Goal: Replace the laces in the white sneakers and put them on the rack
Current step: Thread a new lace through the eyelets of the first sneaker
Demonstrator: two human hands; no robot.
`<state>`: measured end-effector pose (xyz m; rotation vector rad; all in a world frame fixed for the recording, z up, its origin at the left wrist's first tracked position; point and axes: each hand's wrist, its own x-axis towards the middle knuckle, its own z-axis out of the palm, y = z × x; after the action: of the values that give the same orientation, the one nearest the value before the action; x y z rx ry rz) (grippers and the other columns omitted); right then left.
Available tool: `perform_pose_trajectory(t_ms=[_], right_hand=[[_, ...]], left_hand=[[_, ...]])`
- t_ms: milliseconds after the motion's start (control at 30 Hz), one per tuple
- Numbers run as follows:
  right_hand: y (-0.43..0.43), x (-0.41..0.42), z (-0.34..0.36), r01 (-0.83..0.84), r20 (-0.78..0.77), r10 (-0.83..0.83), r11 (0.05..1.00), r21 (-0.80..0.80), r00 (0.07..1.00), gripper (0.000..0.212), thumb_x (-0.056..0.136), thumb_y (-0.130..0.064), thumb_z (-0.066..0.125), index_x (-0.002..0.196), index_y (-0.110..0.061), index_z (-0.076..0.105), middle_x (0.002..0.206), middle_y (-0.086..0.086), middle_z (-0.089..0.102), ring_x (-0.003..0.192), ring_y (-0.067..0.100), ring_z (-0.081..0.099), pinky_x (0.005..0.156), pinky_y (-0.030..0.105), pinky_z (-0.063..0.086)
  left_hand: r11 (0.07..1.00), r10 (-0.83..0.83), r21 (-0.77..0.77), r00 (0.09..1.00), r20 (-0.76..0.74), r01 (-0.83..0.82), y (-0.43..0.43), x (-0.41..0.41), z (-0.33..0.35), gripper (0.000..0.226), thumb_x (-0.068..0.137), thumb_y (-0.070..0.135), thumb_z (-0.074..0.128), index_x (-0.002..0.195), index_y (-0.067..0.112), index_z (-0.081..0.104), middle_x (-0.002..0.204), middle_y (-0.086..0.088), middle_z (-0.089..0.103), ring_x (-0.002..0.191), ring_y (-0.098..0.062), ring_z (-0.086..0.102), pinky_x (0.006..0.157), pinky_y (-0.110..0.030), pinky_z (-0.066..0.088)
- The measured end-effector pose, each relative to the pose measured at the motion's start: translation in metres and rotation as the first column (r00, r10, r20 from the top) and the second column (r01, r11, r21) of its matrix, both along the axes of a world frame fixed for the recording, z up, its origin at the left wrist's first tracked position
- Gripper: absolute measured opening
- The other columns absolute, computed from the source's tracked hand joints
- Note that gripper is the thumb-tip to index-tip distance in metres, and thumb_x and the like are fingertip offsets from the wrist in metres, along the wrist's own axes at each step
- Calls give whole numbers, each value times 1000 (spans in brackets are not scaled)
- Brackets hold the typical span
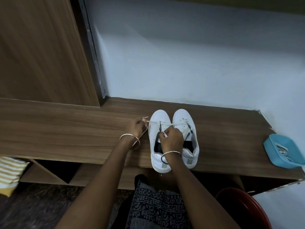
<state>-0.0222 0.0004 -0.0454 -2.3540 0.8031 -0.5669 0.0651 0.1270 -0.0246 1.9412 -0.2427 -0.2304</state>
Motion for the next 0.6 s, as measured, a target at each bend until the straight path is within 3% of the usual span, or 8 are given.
perform_pose_trajectory(t_ms=[100,200,267,333,400,467,533,600], right_hand=[[0,0,-1,4,6,-4,1000,-10,1000,18,82,-25,65,82,-6,66,83,12,67,81,31,62,74,42,52],[0,0,0,6,6,-6,1000,-13,1000,18,82,-24,65,83,-6,66,83,12,66,80,30,61,73,41,53],[0,0,0,4,12,-4,1000,-11,1000,18,82,-23,65,82,-6,66,82,11,67,80,30,61,73,41,53],[0,0,0,5,20,-5,1000,-7,1000,17,82,-23,65,81,-6,67,82,12,67,80,30,61,73,42,52],[0,0,0,7,19,-7,1000,-10,1000,17,82,-23,65,82,-6,67,82,12,67,81,30,62,73,43,53],[1,0,1,9,13,-9,1000,-11,1000,18,83,-24,65,83,-6,67,83,12,67,81,30,62,73,42,53],[1,0,0,12,14,-12,1000,-8,1000,18,82,-24,64,82,-6,67,82,11,67,80,30,62,72,43,53],[1,0,0,11,10,-11,1000,-7,1000,18,82,-24,64,81,-6,66,81,11,66,79,30,61,71,43,53]], left_hand=[[883,85,-428,962,-261,-194,1,-5,6,38,104,20,43,66,16,47,62,3,59,47,-2,47,47,-21,34],[531,-81,-776,892,-445,-340,9,-8,17,37,105,20,36,69,13,43,66,-2,68,69,-19,64,63,-27,45],[341,-202,-850,851,-484,-402,16,-7,21,40,104,26,36,67,14,44,57,-1,56,67,-22,63,71,-33,47],[287,-226,-834,812,-538,-472,21,-5,26,46,103,30,40,59,16,43,49,2,38,48,-15,44,56,-29,47],[407,-120,-769,806,-580,-493,24,-4,29,45,100,32,46,58,18,37,45,3,28,37,-11,26,41,-19,33],[635,92,-636,861,-500,-438,29,-5,26,44,97,32,56,60,21,34,49,2,28,37,-12,23,38,-18,25],[871,233,-393,952,-197,-295,34,-8,20,42,91,34,65,63,22,37,57,-1,34,46,-13,31,46,-24,32],[992,126,-49,983,131,-120,39,-11,14,28,86,39,71,74,24,50,62,2,51,54,-6,47,57,-25,41]])
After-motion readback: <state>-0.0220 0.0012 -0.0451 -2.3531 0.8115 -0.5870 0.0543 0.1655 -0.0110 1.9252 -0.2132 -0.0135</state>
